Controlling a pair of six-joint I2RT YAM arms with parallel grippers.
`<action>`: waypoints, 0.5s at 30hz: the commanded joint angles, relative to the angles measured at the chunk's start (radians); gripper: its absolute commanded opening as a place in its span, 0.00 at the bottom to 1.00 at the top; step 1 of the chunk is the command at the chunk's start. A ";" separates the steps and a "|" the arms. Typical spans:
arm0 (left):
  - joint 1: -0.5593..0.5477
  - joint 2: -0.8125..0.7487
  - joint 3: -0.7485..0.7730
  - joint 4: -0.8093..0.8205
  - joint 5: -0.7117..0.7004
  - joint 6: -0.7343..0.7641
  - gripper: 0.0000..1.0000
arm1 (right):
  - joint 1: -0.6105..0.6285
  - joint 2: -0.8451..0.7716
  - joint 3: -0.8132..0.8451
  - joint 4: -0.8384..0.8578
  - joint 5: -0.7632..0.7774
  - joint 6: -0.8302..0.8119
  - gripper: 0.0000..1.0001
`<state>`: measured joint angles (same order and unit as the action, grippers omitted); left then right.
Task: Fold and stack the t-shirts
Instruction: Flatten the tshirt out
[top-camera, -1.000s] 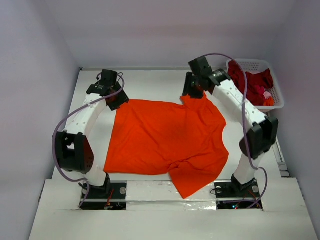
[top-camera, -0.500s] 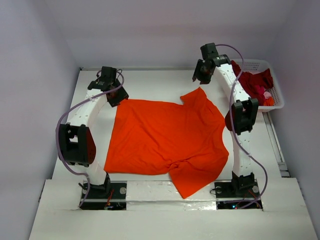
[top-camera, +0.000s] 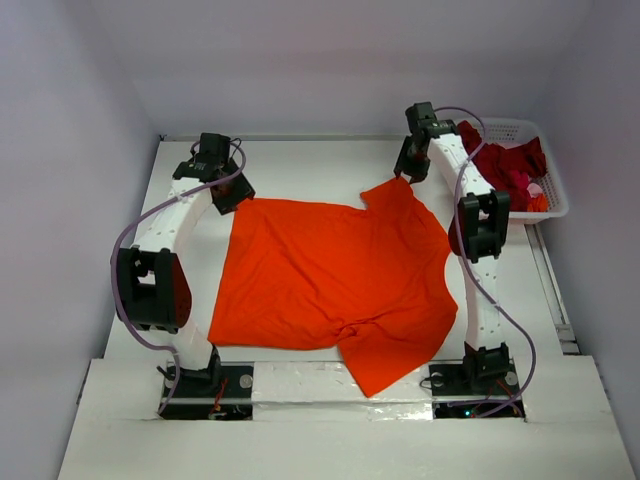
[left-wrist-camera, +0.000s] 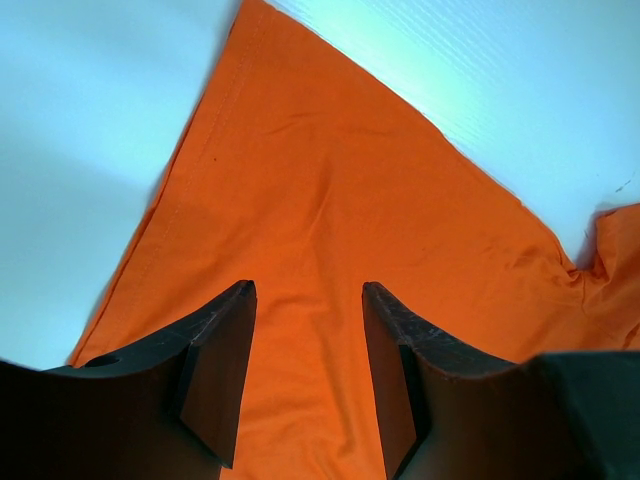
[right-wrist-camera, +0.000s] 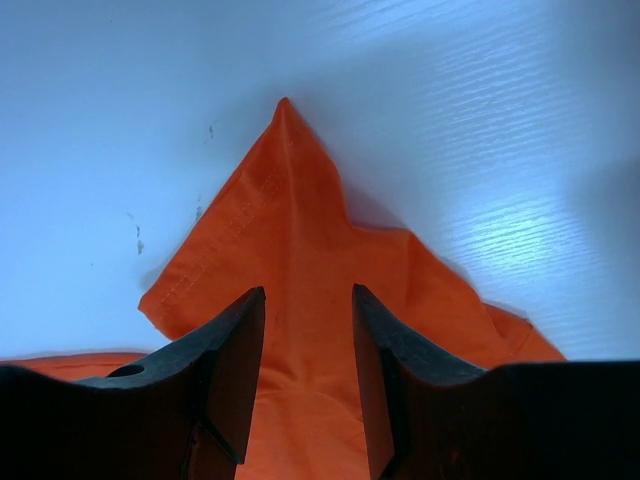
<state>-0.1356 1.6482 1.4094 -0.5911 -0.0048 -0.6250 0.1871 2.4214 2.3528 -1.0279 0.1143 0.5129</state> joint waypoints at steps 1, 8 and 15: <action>0.002 -0.024 0.036 -0.015 0.000 0.021 0.44 | 0.009 0.022 0.028 0.009 0.027 -0.007 0.46; 0.011 -0.048 0.026 -0.029 -0.001 0.028 0.44 | -0.002 0.065 0.091 0.009 0.039 -0.011 0.45; 0.021 -0.090 0.005 -0.033 0.034 0.028 0.44 | -0.002 0.111 0.158 -0.011 0.027 0.024 0.44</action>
<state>-0.1215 1.6283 1.4094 -0.6090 0.0105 -0.6098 0.1905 2.5202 2.4462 -1.0325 0.1352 0.5201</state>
